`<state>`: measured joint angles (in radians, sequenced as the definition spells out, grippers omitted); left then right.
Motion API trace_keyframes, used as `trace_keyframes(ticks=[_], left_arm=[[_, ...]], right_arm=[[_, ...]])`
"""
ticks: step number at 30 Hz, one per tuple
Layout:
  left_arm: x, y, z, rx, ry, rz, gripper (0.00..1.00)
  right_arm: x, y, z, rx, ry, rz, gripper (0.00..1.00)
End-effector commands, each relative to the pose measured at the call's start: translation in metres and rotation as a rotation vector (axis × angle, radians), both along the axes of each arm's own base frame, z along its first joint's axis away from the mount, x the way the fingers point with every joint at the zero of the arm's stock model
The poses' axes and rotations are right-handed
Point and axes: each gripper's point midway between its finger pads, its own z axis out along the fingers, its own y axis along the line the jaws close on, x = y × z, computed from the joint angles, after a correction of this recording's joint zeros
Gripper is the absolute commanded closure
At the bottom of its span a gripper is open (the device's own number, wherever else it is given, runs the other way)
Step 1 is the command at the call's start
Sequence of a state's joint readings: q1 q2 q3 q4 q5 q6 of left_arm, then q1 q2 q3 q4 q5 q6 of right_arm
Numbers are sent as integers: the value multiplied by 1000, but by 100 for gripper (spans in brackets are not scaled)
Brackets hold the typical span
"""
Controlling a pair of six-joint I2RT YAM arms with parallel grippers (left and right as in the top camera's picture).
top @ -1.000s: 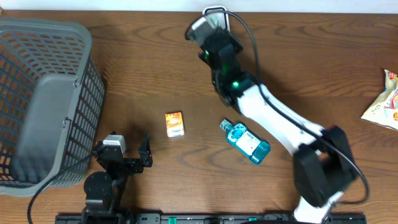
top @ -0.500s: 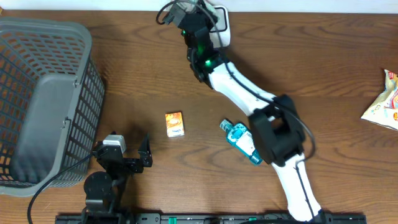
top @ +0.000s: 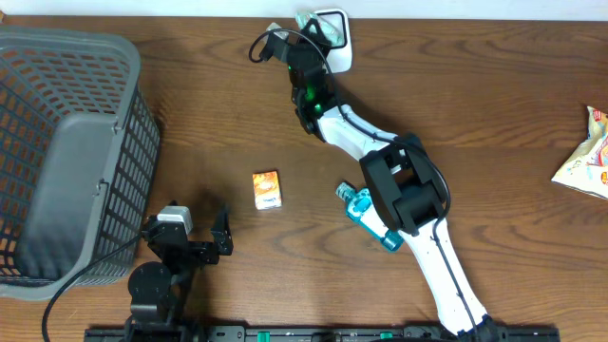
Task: Scan the item barcode
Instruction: 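Hold the wipe pack under the white scanner with the right gripper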
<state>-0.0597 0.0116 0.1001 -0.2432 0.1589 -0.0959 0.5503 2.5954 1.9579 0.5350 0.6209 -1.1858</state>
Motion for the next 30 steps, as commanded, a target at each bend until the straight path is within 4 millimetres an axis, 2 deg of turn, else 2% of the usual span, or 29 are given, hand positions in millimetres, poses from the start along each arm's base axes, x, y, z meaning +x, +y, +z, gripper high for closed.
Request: trace_keyframes(ticks=[1, 11, 20, 30], left_arm=[[-2, -2, -14, 15, 43, -15, 2], [-2, -2, -14, 15, 43, -15, 2], [-2, -2, -14, 15, 43, -16, 2], [-2, -2, -14, 15, 43, -15, 2]], right_arm=[[6, 1, 17, 7, -29, 30, 99], [12, 4, 13, 92, -20, 97, 99], [11, 1, -3, 120, 20, 72, 99], [-5, 15, -8, 121, 34, 9, 99]])
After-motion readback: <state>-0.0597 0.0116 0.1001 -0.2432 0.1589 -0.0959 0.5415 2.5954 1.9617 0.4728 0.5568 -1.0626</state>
